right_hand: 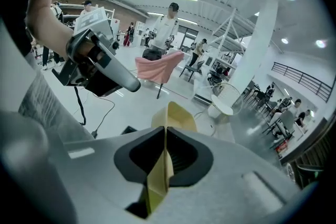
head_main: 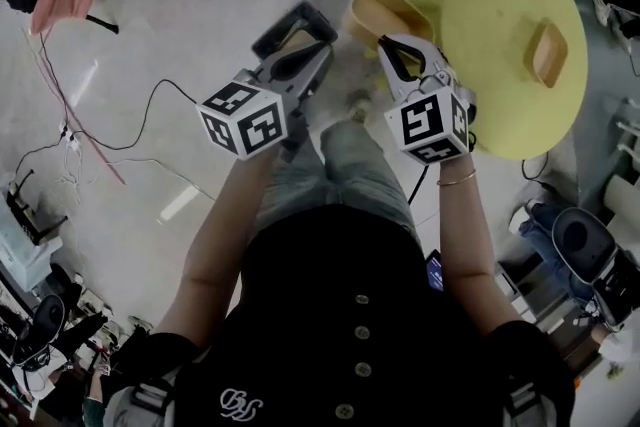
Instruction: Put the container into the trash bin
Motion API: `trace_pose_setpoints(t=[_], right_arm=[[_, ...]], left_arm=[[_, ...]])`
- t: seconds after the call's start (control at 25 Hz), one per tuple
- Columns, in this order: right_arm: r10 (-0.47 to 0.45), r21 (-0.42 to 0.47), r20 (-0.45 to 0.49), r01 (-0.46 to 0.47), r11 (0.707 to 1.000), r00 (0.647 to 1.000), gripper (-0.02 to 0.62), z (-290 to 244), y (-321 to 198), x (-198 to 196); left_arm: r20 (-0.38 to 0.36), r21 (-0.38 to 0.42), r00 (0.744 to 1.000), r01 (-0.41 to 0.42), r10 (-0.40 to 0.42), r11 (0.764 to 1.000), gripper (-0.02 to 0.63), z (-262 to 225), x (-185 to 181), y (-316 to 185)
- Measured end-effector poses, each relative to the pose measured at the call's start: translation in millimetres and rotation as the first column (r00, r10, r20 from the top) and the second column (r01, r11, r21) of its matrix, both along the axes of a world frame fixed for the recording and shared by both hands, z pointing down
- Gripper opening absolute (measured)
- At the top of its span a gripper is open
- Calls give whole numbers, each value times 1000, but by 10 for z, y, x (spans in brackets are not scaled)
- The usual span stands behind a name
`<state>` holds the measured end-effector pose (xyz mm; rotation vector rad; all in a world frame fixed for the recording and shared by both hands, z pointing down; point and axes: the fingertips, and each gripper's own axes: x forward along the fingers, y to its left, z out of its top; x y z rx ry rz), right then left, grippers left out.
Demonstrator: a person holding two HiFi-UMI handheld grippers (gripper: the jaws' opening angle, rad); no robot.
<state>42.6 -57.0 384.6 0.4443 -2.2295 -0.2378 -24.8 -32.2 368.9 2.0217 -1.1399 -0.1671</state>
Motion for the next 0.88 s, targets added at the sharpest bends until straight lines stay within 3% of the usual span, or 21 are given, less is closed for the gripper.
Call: trace_pose_setpoints(t=[0.28,0.48,0.88], right_arm=[[-119,-29,-10,118,993,993,20,205,203,-744],[-196,-39,-30,195,980,980,20,275,335,-1048],[-251,-128,-52,243,962,967,20,663,485,-1430]], left_arm=[[0,-13,994,110,-110,994,15,160,-782,209],[1,-18,993,120,-120,993,15,199,-992,389],[-21,-68,987,158,-159,985,15,485,-1302,500]])
